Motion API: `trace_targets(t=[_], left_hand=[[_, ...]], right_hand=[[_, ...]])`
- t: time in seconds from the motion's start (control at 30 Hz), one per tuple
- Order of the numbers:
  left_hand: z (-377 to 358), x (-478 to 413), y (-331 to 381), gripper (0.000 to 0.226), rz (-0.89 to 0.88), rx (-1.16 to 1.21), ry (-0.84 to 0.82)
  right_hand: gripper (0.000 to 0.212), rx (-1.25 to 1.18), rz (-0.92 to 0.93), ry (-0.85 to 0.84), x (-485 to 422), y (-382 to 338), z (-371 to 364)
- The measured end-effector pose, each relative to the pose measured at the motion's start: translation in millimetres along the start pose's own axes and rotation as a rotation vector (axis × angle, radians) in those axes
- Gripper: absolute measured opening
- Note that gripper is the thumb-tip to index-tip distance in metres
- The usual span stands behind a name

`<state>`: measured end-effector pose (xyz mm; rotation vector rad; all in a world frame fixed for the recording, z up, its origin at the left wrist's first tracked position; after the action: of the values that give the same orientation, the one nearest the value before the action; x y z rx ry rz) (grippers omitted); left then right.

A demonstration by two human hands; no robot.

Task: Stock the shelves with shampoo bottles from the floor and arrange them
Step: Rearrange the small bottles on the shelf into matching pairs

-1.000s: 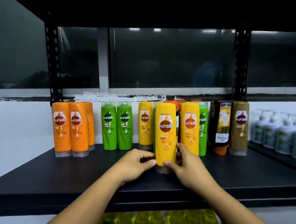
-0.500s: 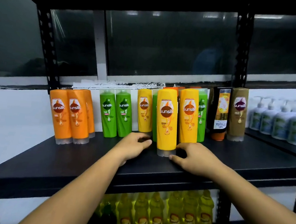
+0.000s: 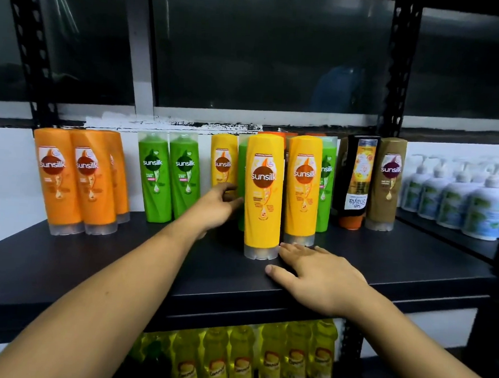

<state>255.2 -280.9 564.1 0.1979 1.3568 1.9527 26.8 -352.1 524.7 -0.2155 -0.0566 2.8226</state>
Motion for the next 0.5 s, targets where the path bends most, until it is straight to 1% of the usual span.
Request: trace_targets(t=[0.1,0.13,0.23,0.4,0.5], left_hand=[[-7.5,-3.8,3.2,0.037,-0.013,-0.056,-0.049],[-7.6,-7.0,5.1,0.036,-0.021,-0.066,-0.051],[-7.7,-11.7,9.8,0.048,-0.029,-0.086,-0.065],[-10.1,-14.4,4.8,0.048,-0.042,-0.064,-0.050],[-8.3,-13.0,4.1,0.052,-0.061,-0.103,-0.053]], right_hand=[[0.072,0.013,0.009,0.017,-1.4,0.2,-1.8],[0.072,0.016,0.008,0.020,-1.6,0.3,-1.8],[0.070,0.026,0.008,0.031,-1.5,-0.2,-1.5],[0.070,0.019,0.005,0.068,-3.1,1.1,-3.1],[0.070,0.015,0.006,0.122,-3.2,4.1,-4.7]])
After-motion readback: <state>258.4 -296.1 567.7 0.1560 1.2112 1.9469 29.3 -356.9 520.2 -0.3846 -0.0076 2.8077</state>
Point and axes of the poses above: each hand's wrist, its own x-axis away from the middle knuckle, its own z-axis out of the back of the hand, y = z × x, the point moved 5 cm from there along -x, towards the middle knuckle, and after that the axes turned 2 degrees about z, right-handed, at the moved point
